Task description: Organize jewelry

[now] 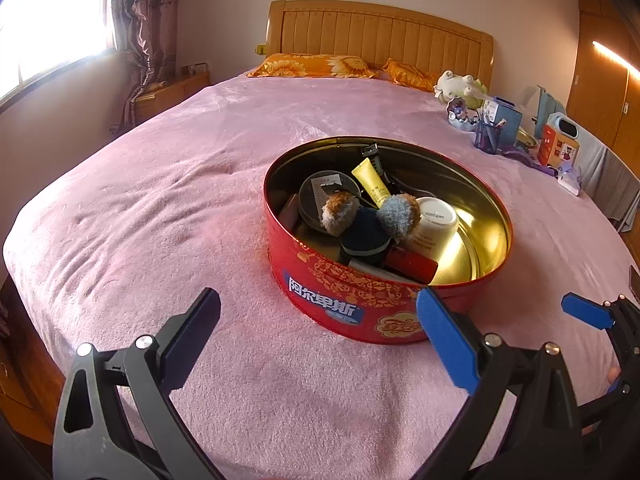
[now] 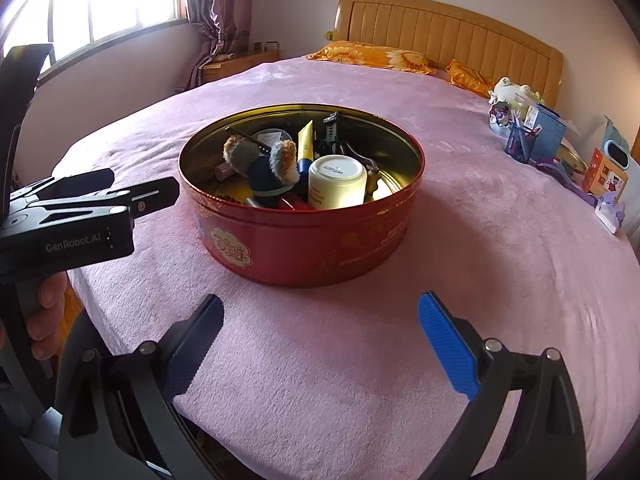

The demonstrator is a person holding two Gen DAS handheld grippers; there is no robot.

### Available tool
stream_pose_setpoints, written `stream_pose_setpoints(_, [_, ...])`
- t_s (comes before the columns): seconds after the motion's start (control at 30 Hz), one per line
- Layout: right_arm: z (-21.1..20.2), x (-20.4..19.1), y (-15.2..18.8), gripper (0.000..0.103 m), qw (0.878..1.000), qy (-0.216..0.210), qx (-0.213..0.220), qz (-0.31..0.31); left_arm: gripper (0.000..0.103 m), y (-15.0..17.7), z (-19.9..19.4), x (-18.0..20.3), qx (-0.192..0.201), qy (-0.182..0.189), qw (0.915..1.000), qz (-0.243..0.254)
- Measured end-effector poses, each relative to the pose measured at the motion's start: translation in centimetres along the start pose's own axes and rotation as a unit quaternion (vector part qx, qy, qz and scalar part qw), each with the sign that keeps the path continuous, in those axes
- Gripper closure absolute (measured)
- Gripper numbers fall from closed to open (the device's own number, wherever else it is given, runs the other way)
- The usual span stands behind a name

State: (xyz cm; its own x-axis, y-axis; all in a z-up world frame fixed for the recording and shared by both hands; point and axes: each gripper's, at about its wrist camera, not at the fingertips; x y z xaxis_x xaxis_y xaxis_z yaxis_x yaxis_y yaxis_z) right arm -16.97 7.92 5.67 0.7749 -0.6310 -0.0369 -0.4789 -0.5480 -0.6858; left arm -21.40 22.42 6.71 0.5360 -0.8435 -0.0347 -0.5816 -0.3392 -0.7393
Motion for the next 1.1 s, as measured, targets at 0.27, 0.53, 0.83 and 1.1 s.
stream_pose_setpoints(0.27, [0.1,-0.1,0.2,0.004,1.000,0.001,-0.001,0.001,0.007,0.1,-0.6,1.2,0.017,-0.004,0.9993,0.032])
stream_pose_setpoints(0.53, [0.1,0.0,0.2,0.004,1.000,0.001,-0.002,0.001,0.007,0.2,-1.2,2.3,0.031,-0.018,0.9977,0.057])
stream_pose_setpoints(0.83, [0.1,0.2,0.6,0.004,1.000,0.003,-0.003,0.004,0.007,0.5,-2.1,3.6,0.063,-0.067,0.9906,0.101])
stream_pose_setpoints(1.1, [-0.1,1.1,0.6,0.004,1.000,0.012,-0.001,0.011,0.007,0.7,-3.2,4.9,0.087,-0.060,0.9852,0.135])
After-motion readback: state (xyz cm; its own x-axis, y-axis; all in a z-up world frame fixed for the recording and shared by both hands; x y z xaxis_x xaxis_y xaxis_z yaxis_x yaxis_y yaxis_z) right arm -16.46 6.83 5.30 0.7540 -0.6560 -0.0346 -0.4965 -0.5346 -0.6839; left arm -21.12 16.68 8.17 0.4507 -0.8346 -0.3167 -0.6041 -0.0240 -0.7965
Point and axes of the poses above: each gripper's, at about its wrist camera, not at the fingertips, and z roughly the way its jaws point, x to its right, y to its underside, and after that the axes turned 5 degrees about z, right-handed
